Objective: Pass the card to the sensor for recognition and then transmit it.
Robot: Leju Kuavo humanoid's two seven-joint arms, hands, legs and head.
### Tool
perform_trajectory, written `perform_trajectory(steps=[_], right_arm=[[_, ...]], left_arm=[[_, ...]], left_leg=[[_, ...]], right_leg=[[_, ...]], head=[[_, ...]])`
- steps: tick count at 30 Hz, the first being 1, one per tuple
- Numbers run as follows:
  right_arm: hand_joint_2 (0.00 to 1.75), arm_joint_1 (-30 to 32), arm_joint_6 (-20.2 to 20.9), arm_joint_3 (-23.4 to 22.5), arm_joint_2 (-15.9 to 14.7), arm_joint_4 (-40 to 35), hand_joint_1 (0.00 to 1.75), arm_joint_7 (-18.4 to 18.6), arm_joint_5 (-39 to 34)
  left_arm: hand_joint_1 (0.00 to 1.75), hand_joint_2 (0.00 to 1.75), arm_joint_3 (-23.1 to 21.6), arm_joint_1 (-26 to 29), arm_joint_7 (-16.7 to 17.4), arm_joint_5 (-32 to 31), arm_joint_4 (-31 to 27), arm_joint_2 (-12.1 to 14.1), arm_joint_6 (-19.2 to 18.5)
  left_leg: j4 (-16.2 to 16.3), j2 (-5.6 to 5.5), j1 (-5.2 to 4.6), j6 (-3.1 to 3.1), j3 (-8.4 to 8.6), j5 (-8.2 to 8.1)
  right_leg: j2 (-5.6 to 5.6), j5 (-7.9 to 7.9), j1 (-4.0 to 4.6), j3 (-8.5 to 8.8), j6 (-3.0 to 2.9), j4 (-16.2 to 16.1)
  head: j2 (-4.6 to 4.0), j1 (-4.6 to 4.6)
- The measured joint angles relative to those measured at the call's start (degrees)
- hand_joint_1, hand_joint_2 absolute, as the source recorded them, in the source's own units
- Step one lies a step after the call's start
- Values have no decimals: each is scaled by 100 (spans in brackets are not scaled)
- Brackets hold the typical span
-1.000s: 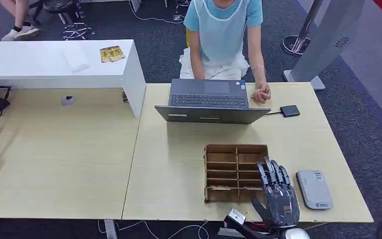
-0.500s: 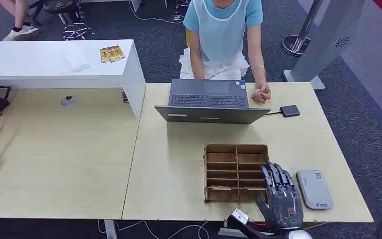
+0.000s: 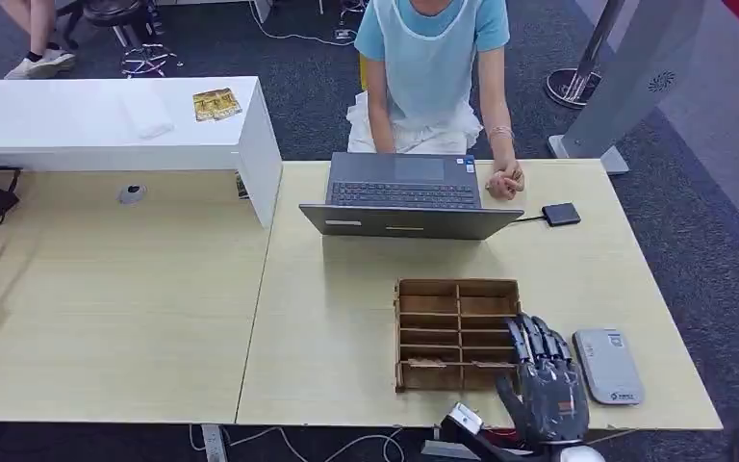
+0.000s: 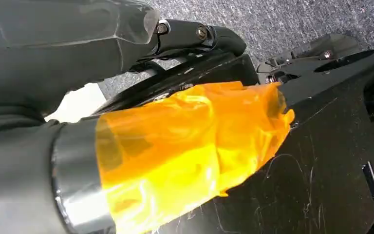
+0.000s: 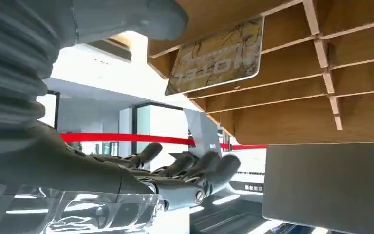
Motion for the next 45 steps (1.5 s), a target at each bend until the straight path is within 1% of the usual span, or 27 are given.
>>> perform_trajectory(steps=[1,4,7,10,12,14,16,18,19,20,21,22,24,25,27,28,30,34,35,36,39,45], right_arm=[[175,1,0,-7,0,0,75,0,2],[175,5,2,-9,0,-2,89,0,4],[175,7,2,-9,0,-4,86,0,4],[175,63,-2,-26,-11,-33,87,74,-2],[175,98,-9,-48,-28,-50,87,74,-4],[175,116,-18,-74,-39,-50,91,74,-4],[175,121,-20,-92,-42,-50,98,107,-2],[175,114,-4,-94,-31,-24,101,190,83],[175,81,39,-94,23,26,108,199,222],[175,6,101,-94,145,125,108,192,372],[175,-108,160,-96,274,300,112,173,529],[175,-217,203,-96,403,453,119,111,626],[175,-547,284,-87,727,821,120,-126,752],[175,-723,276,-79,883,1014,120,-231,767],[175,-995,238,-74,1092,1339,122,-365,756],[175,-1081,218,-74,1156,1463,124,-387,750],[175,-1171,145,-74,1250,1631,122,-424,728],[175,-1264,66,-74,1322,1783,122,-466,719],[175,-1273,63,-74,1331,1799,122,-466,719],[175,-1283,59,-74,1344,1816,126,-466,719],[175,-1310,61,-74,1379,1858,122,-470,719],[175,-1348,72,-74,1414,1923,126,-490,688]], left_arm=[[0,0,0,0,-2,0,0,0,0],[0,0,2,0,-7,0,0,0,0],[0,0,2,0,14,-19,0,2,38],[0,0,2,14,400,-208,0,-24,544],[0,0,2,47,470,-227,0,-28,612],[0,0,2,50,470,-238,0,-31,623],[0,0,2,51,468,-249,0,-35,619],[0,0,2,47,393,-260,0,-35,513],[0,0,2,36,348,-286,0,-61,555],[0,0,2,-7,339,-291,0,-101,654],[0,0,0,-118,359,-269,-2,-202,765],[0,0,-2,-272,442,-203,-2,-276,903],[0,0,-2,-836,815,67,89,-431,1265],[0,0,-2,-1147,872,173,133,-475,1376],[0,0,26,-1620,720,338,197,-586,1460],[0,0,53,-1753,629,372,219,-632,1526],[0,0,101,-1782,522,398,335,-662,1666],[0,0,173,-1796,466,300,450,-691,1722],[0,0,184,-1799,470,275,457,-695,1722],[0,0,192,-1802,481,240,459,-699,1720],[0,0,225,-1828,564,146,459,-699,1703],[0,0,308,-1857,649,72,487,-702,1722]], left_leg=[[0,0,0,0,0,0],[0,0,0,0,0,0],[0,0,0,0,0,0],[0,1,1,0,0,0],[0,4,1,-3,1,-3],[0,7,0,-2,0,-3],[0,8,1,-2,1,-3],[0,9,1,-2,1,-3],[0,10,2,-2,1,-2],[0,12,2,-3,3,-1],[0,12,1,-2,1,2],[2,10,1,-5,1,11],[3,1,3,-11,-16,32],[3,9,4,-15,-18,38],[3,6,4,-10,-14,47],[3,7,6,-12,-12,48],[5,27,6,-12,-12,49],[10,27,6,-10,-21,46],[10,27,6,-9,-24,45],[10,27,6,-9,-28,44],[10,27,6,-9,-33,44],[11,27,6,-9,-34,45]], right_leg=[[0,0,0,0,0,0],[0,0,0,0,0,0],[0,0,0,0,0,0],[0,0,1,0,0,0],[8,0,0,-2,0,0],[7,0,0,-3,0,-1],[7,0,1,-2,0,-1],[8,0,1,-2,0,0],[8,1,2,-2,-1,1],[11,5,2,-6,-4,0],[14,8,1,-8,-1,1],[13,13,1,-12,-7,1],[9,41,3,-24,-8,4],[11,43,4,-24,-11,6],[5,47,3,-15,-8,9],[7,49,6,-13,-10,9],[26,61,7,-25,-19,9],[27,59,7,-32,-14,7],[27,58,7,-33,-14,5],[27,58,7,-37,-13,4],[26,58,7,-41,-13,4],[26,59,7,-42,-12,5]], head=[[0,2],[0,0],[2,0],[2,2],[0,2],[0,2],[0,2],[0,2],[0,2],[0,2],[0,0],[0,4],[0,0],[2,-7],[0,0],[0,7],[0,-2],[2,2],[0,2],[0,2],[0,2],[0,2]])
